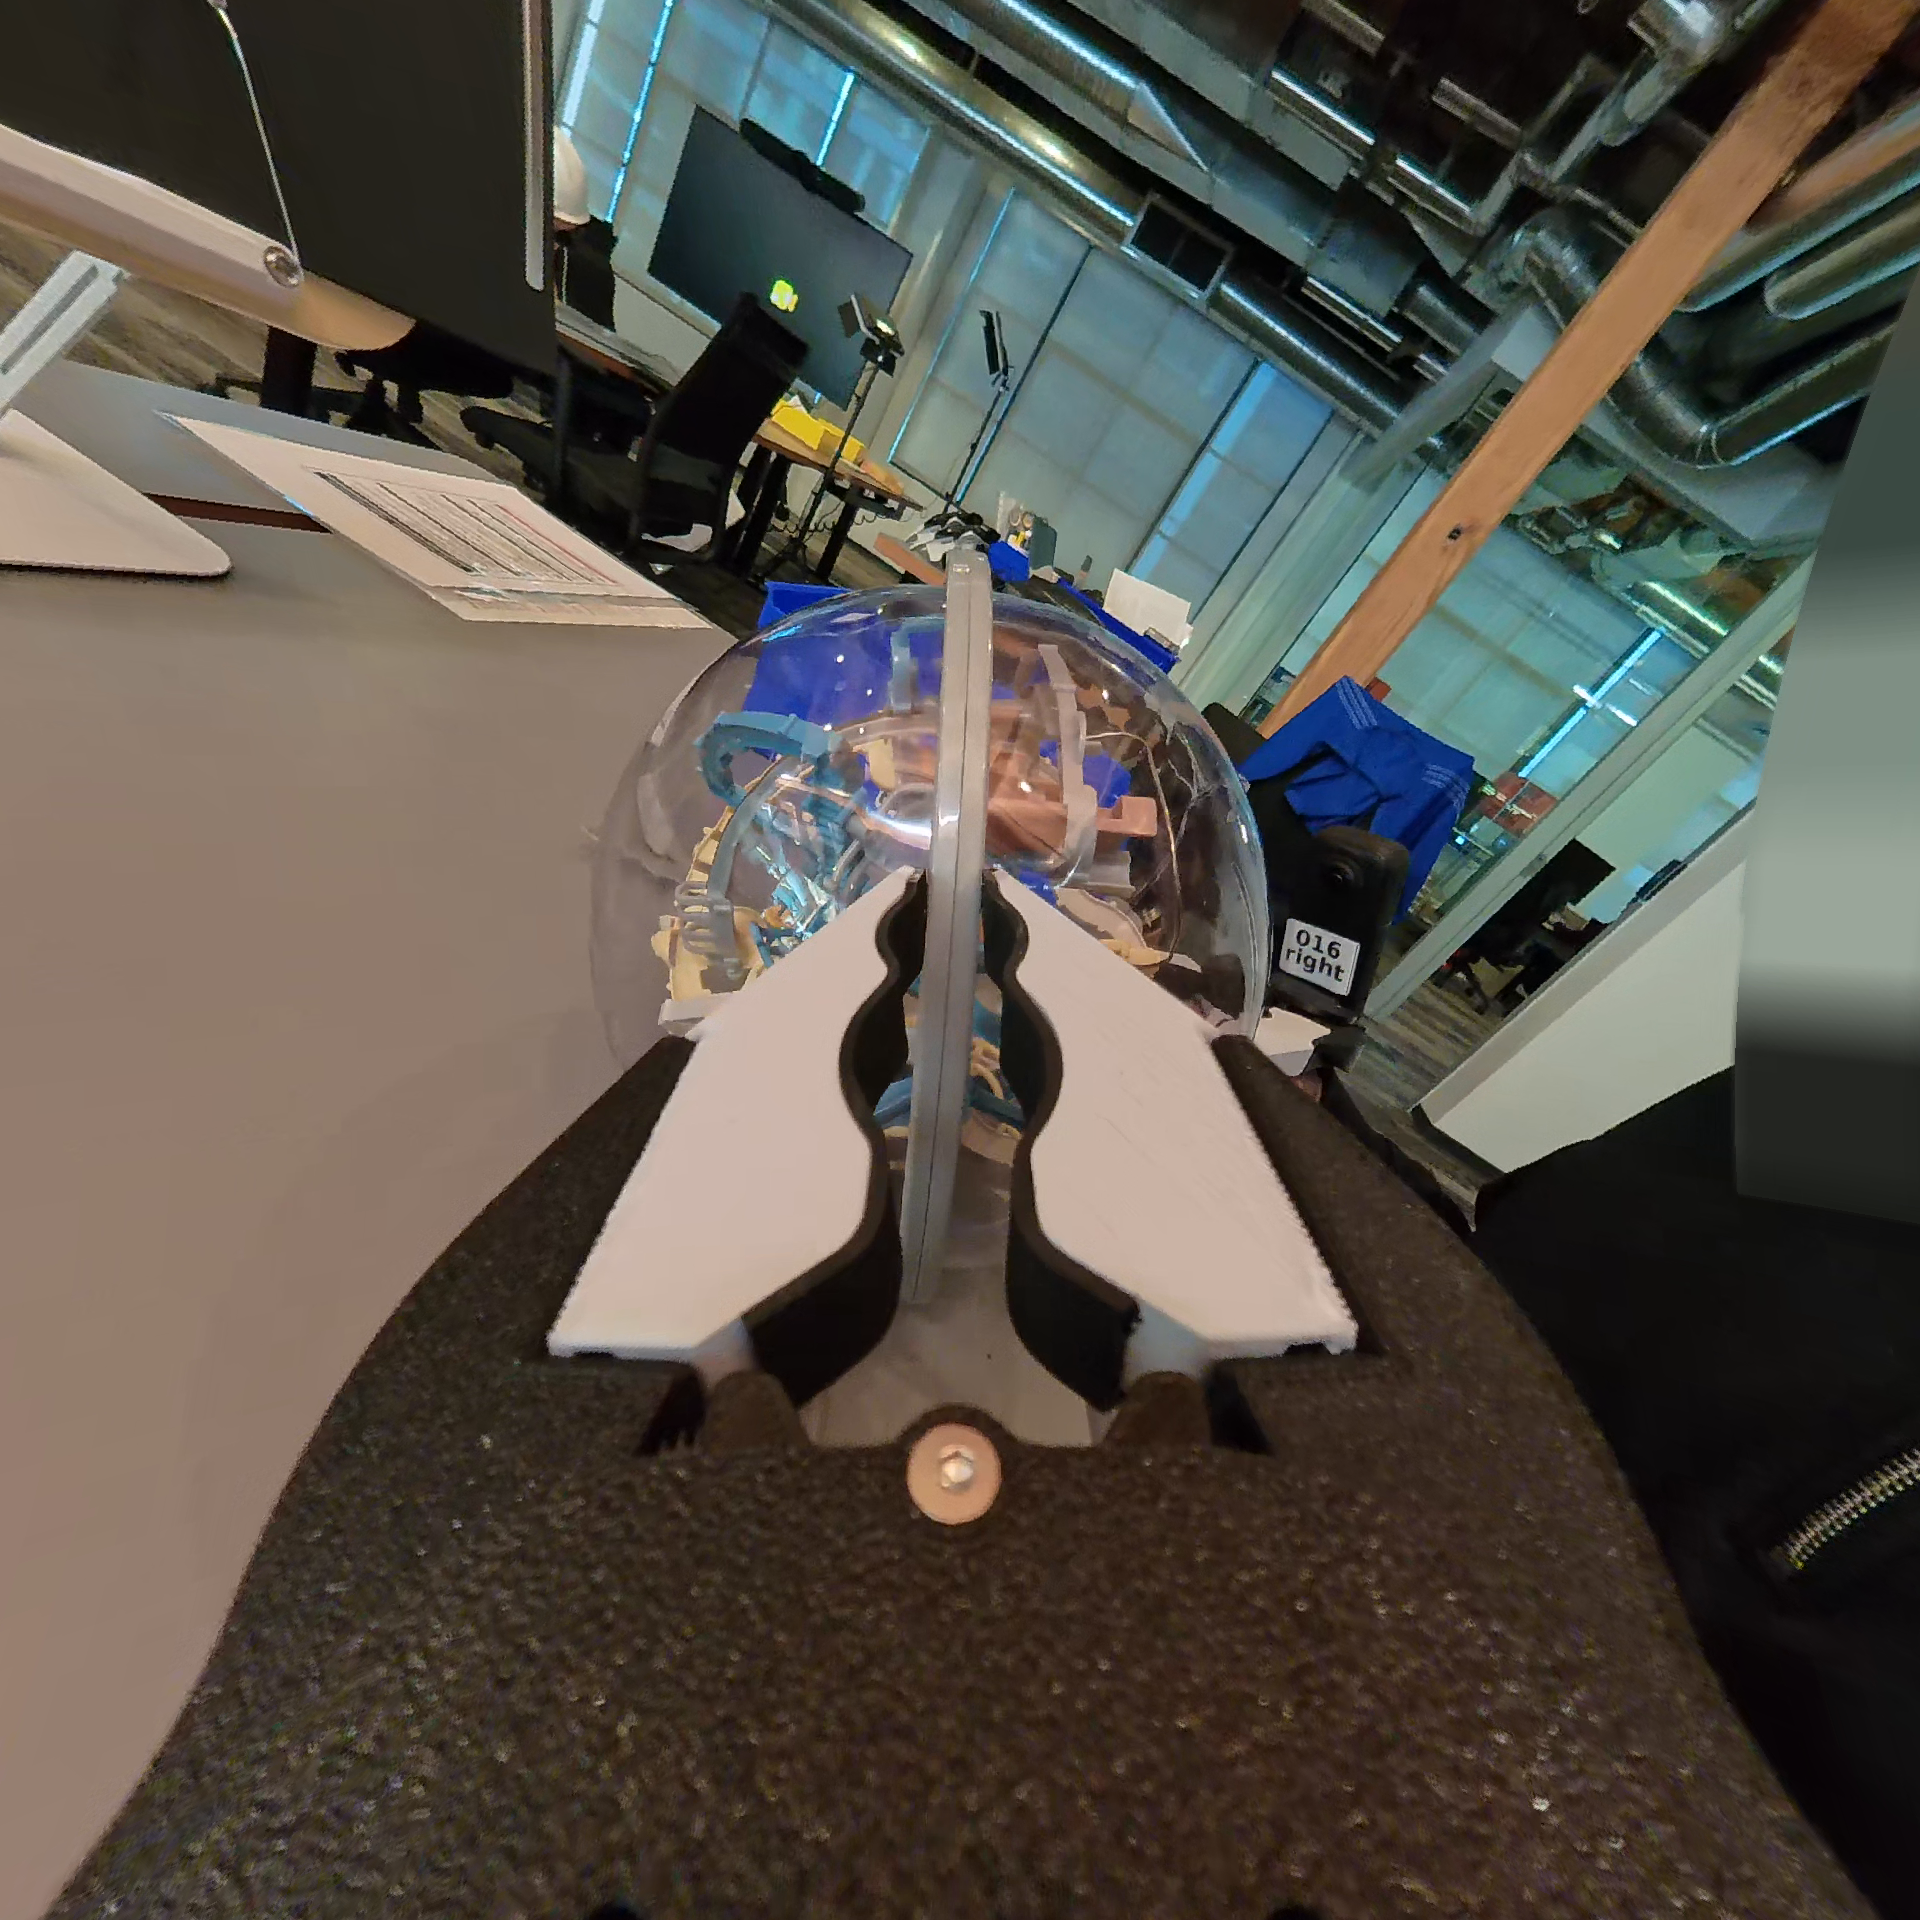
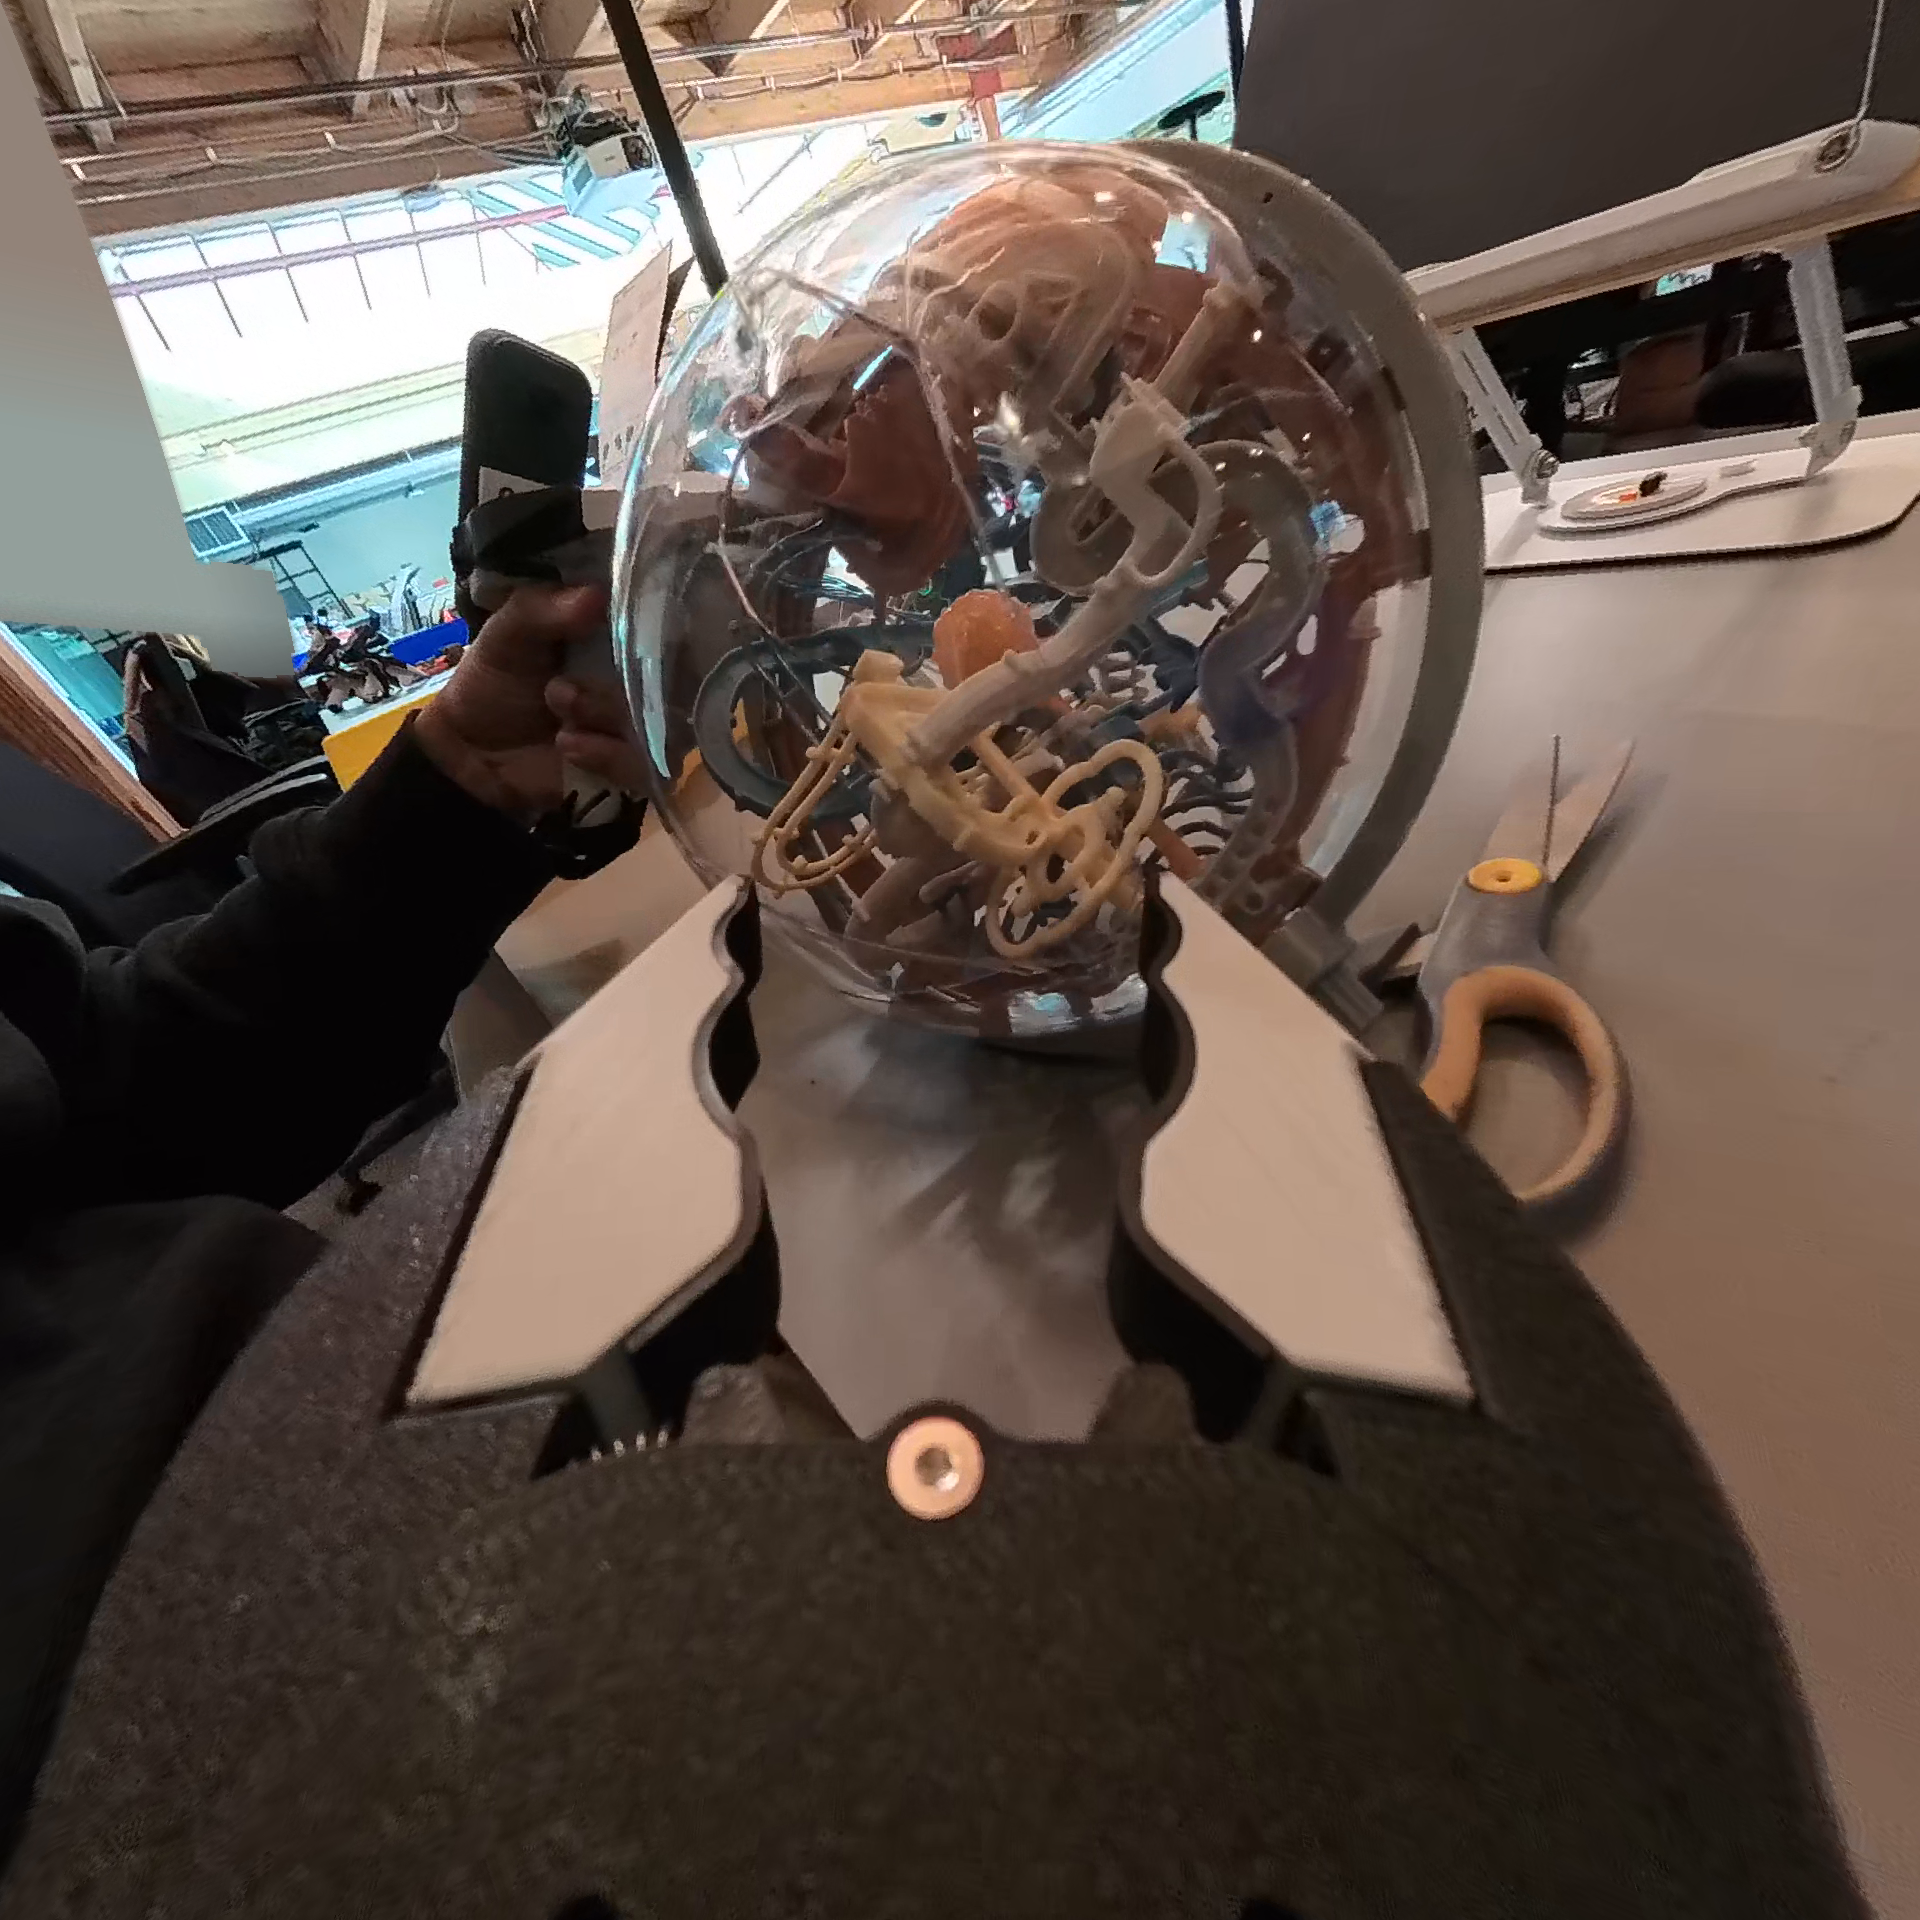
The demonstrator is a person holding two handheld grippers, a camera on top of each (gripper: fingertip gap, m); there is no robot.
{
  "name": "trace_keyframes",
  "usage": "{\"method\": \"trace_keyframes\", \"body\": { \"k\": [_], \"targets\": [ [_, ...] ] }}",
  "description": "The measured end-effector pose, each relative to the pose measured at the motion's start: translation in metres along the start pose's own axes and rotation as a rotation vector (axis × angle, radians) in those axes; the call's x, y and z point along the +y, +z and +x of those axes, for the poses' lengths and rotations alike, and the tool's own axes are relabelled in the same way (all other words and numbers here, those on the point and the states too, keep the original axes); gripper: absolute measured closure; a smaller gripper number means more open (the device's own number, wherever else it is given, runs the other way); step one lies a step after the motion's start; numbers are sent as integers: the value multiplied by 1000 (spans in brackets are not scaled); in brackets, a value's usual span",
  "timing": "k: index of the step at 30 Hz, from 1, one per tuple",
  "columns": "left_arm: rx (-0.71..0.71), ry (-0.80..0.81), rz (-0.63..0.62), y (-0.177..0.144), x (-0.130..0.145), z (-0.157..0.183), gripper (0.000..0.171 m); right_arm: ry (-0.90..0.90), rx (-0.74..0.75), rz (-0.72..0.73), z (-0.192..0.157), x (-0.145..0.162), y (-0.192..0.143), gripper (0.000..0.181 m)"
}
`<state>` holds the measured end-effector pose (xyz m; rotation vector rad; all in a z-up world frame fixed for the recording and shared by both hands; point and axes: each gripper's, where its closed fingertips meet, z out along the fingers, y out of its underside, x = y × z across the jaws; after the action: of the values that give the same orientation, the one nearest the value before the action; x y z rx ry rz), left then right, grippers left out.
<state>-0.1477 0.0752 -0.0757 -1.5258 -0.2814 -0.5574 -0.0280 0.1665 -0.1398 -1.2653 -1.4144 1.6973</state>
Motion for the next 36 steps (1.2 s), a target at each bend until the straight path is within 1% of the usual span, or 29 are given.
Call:
{"method": "trace_keyframes", "body": {
  "k": [8, 17, 21, 23, 26, 29, 33, 36],
  "targets": [
    [-41, 42, -34, -6, 1, -6, 164, 27, -85, -44, -12, 0, -9, 110],
    [-33, 33, -45, -7, 2, -7, 164, 69, -197, -82, -25, 3, -21, 111],
    [-54, 40, -50, -10, 3, -12, 164, 53, -189, -130, -23, 12, -22, 111],
    [-56, 40, -50, -11, 3, -13, 164, 52, -195, -87, -24, 7, -18, 111],
    [-49, 31, -48, -12, 3, -14, 164, 50, -122, 22, -12, -7, -9, 111],
    [-24, 19, -48, -11, 4, -11, 164, 101, -77, 88, -2, -15, -5, 111],
    [-17, 29, -53, -9, 4, -6, 164, 150, -66, 103, 1, -17, -4, 107],
    [-13, 36, -57, -8, 5, -3, 164, 125, -50, 84, 0, -15, -3, 103]
  ]
}}
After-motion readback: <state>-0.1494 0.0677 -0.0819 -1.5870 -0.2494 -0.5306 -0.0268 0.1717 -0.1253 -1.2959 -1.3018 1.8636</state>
